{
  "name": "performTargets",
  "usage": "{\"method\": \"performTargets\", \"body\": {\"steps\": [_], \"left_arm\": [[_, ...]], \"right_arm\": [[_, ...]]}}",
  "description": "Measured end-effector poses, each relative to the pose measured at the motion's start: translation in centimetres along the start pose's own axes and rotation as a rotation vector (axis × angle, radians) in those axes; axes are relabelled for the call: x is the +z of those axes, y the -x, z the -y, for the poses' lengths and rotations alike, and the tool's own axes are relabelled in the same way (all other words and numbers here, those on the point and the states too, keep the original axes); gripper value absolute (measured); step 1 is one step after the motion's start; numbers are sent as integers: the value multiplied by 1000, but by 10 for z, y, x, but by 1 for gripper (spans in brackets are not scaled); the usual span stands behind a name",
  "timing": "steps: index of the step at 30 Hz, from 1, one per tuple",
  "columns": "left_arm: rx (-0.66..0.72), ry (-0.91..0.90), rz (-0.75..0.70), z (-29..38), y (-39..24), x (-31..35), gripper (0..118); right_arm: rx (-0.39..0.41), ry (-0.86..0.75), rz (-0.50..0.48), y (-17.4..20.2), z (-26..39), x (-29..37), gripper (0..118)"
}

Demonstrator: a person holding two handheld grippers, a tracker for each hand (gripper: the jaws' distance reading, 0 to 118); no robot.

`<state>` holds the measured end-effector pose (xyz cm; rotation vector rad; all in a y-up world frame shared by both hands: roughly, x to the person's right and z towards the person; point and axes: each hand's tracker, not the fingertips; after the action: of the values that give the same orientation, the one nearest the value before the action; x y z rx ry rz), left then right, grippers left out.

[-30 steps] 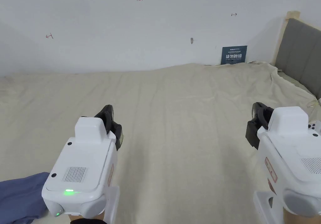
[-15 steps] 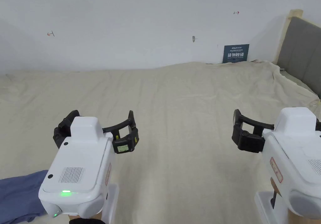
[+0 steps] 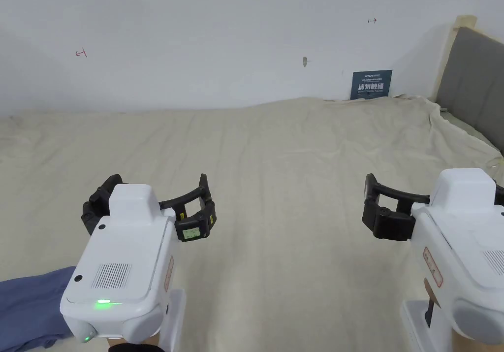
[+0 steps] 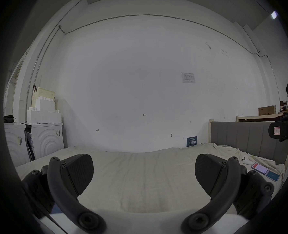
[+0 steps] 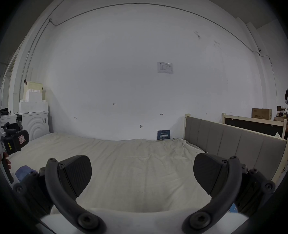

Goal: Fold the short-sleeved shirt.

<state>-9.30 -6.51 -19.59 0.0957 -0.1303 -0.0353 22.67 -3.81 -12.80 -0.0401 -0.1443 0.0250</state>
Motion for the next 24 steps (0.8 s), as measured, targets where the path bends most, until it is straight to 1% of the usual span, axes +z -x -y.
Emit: {"method": "performTargets", "body": {"steps": [24], "left_arm": [[-5, -2, 6, 1, 1, 2, 118]], "right_arm": [[-4, -9, -2, 0, 0, 0, 118]]}}
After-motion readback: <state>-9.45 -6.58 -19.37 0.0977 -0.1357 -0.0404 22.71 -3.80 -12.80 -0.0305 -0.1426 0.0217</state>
